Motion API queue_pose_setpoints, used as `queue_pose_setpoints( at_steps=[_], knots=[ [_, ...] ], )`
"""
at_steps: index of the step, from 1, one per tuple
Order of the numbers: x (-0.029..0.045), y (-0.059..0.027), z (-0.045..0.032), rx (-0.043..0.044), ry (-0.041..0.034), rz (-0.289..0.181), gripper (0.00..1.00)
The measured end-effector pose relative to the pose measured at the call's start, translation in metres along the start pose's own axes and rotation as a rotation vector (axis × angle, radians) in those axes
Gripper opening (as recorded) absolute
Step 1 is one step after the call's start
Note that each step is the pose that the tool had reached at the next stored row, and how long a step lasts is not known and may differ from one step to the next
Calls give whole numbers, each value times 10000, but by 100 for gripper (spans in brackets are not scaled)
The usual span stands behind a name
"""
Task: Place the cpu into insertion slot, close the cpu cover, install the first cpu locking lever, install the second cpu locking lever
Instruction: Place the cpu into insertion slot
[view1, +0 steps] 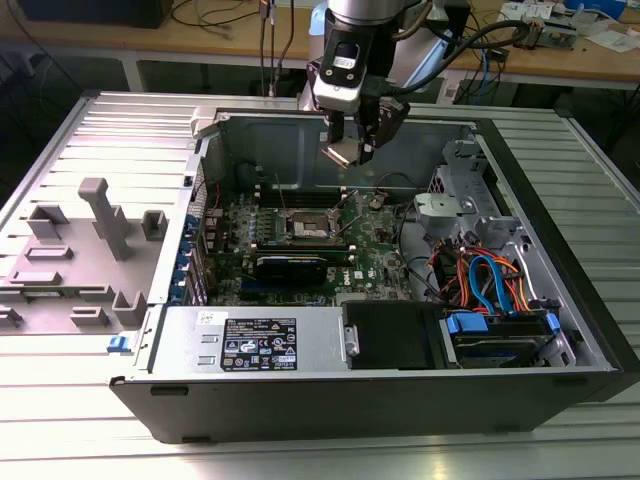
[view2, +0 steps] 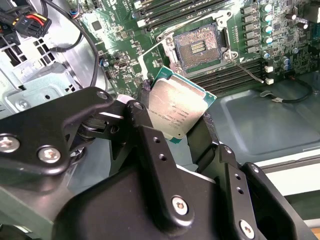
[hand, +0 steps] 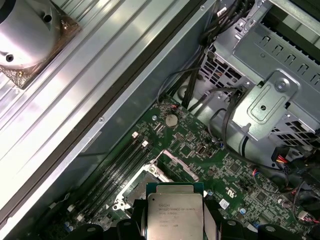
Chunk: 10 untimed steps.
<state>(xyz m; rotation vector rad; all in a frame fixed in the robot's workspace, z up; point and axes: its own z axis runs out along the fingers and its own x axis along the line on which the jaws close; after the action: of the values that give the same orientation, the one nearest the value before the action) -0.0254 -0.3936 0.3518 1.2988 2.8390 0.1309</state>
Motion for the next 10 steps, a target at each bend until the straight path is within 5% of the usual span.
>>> queue_pose_setpoints(
  at_steps=[10],
  knots=[
    [0, 0, 1, -3, -7, 76, 54]
  ],
)
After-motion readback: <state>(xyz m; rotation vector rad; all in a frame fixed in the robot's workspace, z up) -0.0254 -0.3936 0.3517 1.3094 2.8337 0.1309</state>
